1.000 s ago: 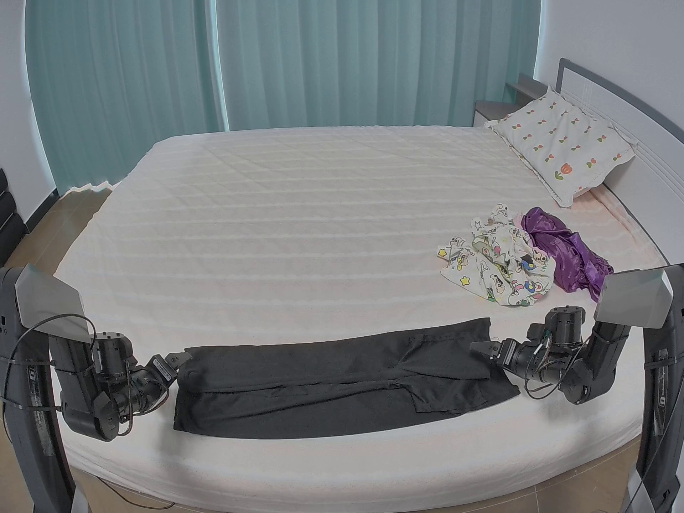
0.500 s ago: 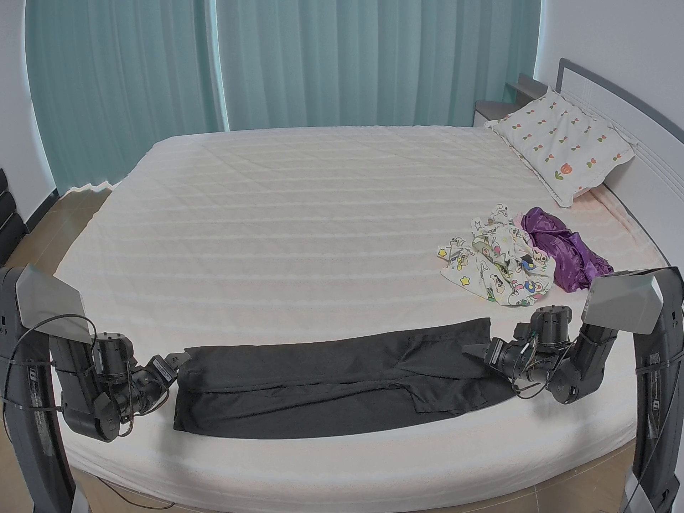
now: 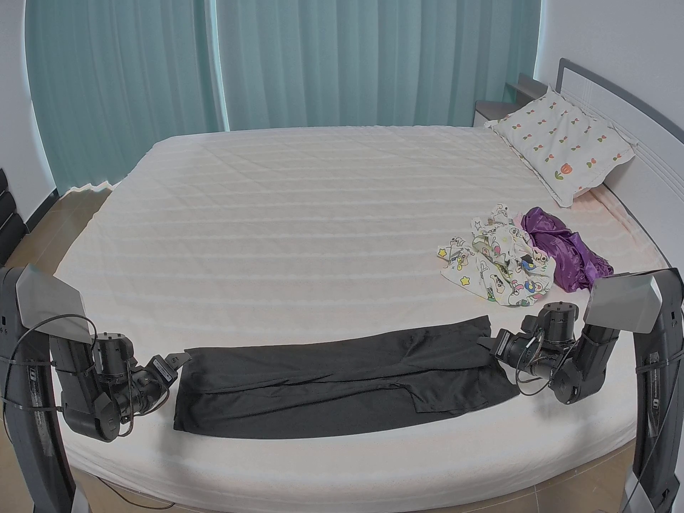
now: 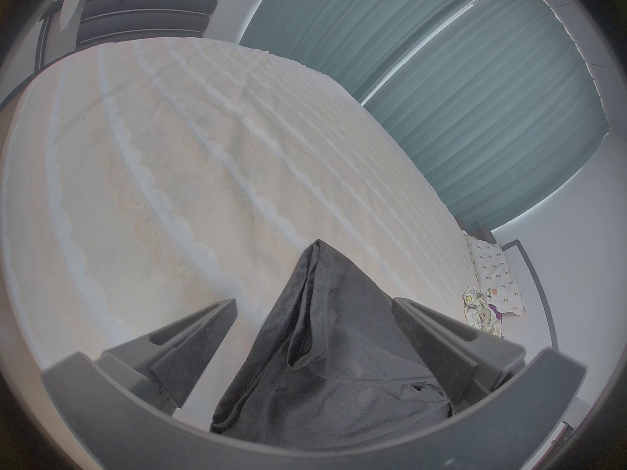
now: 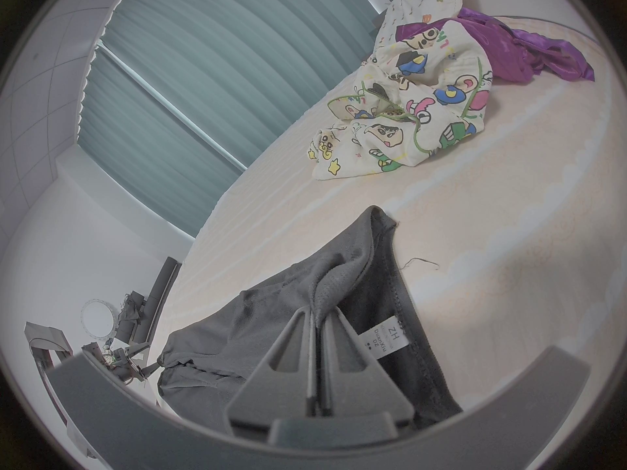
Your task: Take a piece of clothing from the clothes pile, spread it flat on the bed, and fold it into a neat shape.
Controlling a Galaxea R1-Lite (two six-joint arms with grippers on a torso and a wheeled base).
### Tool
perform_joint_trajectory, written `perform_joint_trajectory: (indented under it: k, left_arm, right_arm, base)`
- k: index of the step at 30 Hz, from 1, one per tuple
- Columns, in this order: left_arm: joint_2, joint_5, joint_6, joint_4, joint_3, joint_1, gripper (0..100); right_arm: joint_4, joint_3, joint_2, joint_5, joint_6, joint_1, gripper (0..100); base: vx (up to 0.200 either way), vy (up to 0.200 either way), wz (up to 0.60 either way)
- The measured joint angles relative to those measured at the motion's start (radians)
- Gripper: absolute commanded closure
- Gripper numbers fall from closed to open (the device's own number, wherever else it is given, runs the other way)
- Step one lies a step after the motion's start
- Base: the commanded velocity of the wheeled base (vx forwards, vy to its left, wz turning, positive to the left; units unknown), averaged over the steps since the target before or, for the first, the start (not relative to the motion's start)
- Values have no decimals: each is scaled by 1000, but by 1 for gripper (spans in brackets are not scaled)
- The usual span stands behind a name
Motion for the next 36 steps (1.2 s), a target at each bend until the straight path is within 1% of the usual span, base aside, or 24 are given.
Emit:
perform_joint_trajectory:
  k: [7, 8, 18, 24, 27, 32, 36]
  left_arm:
    - [2, 0, 1, 0, -2, 0, 0]
    - [3, 0, 1, 0, -2, 0, 0]
    - [4, 0, 1, 0, -4, 0, 0]
    - [4, -1, 0, 0, -4, 0, 0]
    - [4, -3, -1, 0, -12, 0, 0]
    - [2, -3, -4, -2, -33, -5, 0]
    - [-11, -2, -6, 0, -27, -24, 0]
  right_arm:
    - [-49, -18, 35, 0, -1, -12, 100]
    - [-50, -24, 41, 0, -1, -13, 0]
    - [-57, -60, 77, -4, -2, -28, 0]
    - [-70, -33, 37, -19, -2, -47, 0]
    - [-73, 24, -8, -23, 0, -45, 0]
    - [-116, 158, -45, -40, 14, 1, 0]
    - [-234, 247, -47, -73, 88, 33, 0]
  base:
    - [0, 0, 0]
    - [0, 0, 0]
    - [0, 0, 0]
    - [0, 0, 0]
    - [0, 0, 0]
    - [0, 0, 0]
    - [0, 0, 0]
